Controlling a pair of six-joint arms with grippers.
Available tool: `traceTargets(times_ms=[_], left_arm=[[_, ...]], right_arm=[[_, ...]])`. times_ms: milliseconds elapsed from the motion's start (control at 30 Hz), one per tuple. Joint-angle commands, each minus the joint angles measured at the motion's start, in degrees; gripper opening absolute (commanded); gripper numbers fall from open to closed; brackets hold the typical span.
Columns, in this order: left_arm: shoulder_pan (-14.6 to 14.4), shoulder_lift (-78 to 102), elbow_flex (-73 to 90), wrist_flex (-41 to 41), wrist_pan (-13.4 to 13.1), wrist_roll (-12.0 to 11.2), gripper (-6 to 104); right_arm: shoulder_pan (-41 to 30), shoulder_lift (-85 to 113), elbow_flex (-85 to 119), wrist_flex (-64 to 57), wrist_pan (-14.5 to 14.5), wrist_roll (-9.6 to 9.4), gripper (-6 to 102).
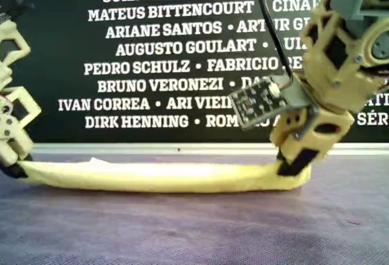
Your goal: Fold a cloth
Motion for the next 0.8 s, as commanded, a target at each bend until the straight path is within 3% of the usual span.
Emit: traceTargets(times_ms=[0,333,433,533,633,767], left_arm=[[-1.2,4.2,1.1,0.0,0.1,0.2,-1],[-1.2,4.6,4.7,0.0,0.1,-0.3,0],[-1.1,4.6,4.7,0.0,0.1,0.4,3],[-1.0,4.7,5.4,0.0,0.0,0.4,15],[-1.1,6.5,8.2,0.0,-0.4,0.4,35],[-1.1,16.7,15.4,0.0,0.0,0.4,60]], right_arm=[[0.1,4.5,0.6,1.4,-0.4,0.18,-2],[-0.6,4.5,2.7,1.5,-0.4,0.18,-1],[-1.0,4.5,2.7,1.1,-0.4,0.18,3],[-1.0,4.7,2.8,1.8,-0.4,0.18,17],[-1.1,8.0,4.0,1.9,-0.4,0.18,32],[-1.1,17.8,8.9,1.9,-0.3,0.18,43]])
